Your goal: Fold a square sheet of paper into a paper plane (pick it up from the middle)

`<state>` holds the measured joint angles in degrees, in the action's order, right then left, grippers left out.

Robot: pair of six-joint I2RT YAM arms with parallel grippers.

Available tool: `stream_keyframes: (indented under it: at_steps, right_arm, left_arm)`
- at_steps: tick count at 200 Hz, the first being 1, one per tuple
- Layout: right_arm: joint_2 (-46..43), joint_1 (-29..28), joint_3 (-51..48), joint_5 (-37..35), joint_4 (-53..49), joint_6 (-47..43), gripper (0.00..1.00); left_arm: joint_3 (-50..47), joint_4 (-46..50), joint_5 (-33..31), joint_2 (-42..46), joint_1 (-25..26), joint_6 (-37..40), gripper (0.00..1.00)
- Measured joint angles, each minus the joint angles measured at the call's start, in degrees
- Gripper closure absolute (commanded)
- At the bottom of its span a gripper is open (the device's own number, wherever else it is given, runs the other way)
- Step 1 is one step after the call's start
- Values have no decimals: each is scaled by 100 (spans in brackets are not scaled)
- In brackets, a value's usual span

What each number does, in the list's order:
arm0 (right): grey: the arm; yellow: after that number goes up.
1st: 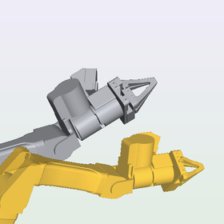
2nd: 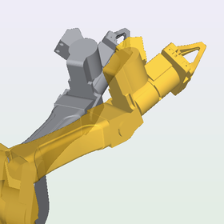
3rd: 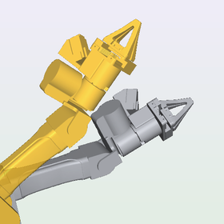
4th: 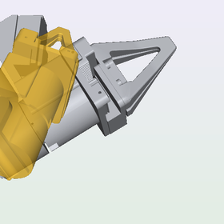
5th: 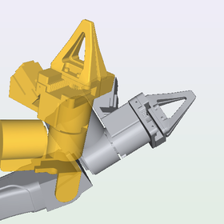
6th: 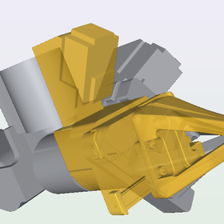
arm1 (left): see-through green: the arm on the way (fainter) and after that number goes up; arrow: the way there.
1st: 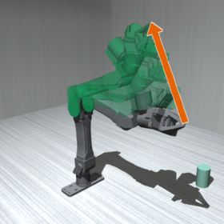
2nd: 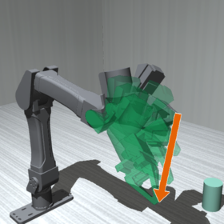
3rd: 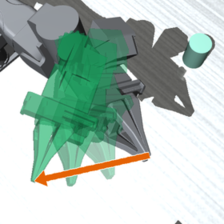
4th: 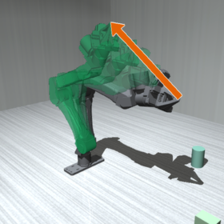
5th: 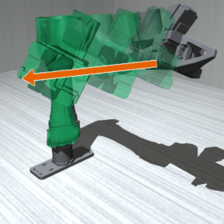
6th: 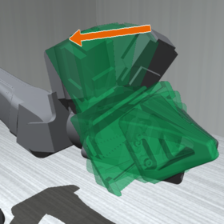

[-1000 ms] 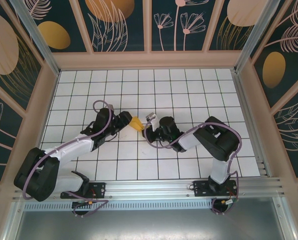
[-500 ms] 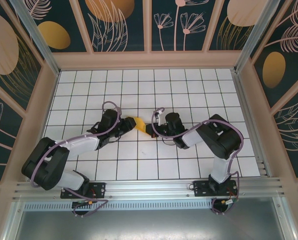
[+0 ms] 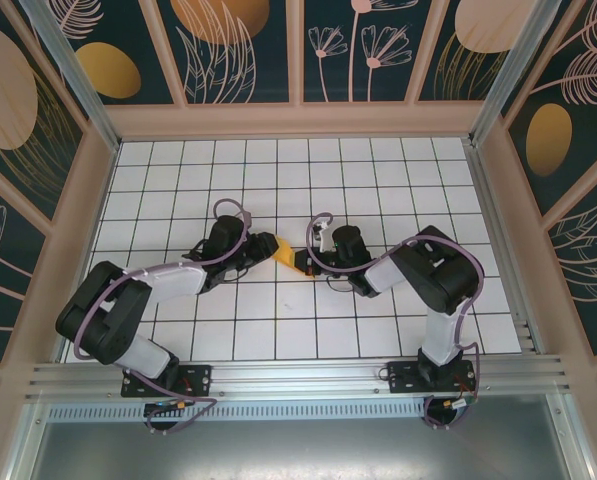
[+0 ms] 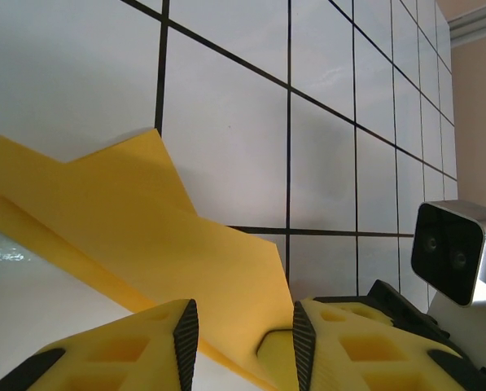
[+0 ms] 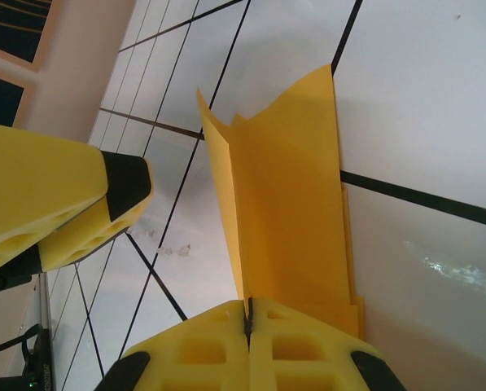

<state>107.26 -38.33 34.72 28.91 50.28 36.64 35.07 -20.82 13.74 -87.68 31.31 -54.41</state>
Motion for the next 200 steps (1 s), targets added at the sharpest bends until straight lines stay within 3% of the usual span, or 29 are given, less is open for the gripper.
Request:
stream_keyframes:
  at_steps: [200]
  right_arm:
    - [166,109,-74,55,-76,479,100]
  left_arm:
    - [343,-48,389,-715,63,186,67]
